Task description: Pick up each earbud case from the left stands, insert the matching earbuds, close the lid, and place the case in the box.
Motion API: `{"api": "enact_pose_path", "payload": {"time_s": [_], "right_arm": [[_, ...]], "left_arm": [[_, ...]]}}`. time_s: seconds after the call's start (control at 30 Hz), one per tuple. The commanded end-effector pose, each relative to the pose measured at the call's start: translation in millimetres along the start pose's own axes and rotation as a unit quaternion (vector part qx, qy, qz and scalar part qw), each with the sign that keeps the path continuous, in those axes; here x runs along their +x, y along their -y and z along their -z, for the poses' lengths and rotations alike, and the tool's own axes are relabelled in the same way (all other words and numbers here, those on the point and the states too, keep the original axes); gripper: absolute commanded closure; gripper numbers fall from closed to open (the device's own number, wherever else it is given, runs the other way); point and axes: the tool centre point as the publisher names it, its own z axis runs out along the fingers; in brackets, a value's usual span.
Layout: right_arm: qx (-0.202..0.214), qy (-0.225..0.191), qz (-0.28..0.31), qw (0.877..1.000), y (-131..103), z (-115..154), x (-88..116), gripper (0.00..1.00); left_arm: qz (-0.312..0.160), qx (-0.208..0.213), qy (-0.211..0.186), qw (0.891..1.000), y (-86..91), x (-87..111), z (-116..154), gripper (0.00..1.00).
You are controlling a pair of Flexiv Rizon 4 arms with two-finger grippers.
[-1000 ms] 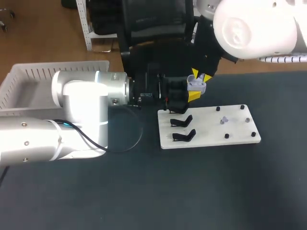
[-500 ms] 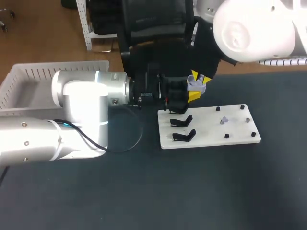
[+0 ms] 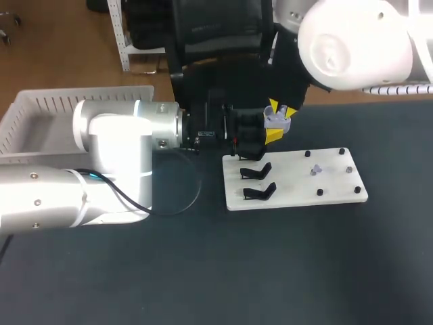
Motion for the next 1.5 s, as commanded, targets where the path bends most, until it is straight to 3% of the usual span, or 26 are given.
{"api": "enact_pose_path", "payload": {"time_s": [0.03, 1.5], "right_arm": [[0.0, 0.003, -0.001, 1.0, 2, 0, -1, 1.0], [0.006, -0.017, -0.001, 1.0, 4, -19, -2, 1.0]], "left_arm": [[-0.002, -0.004, 0.003, 1.0, 1.8, 1.1, 0, 1.0], [-0.002, -0.004, 0.003, 1.0, 1.8, 1.1, 0, 1.0]]}}
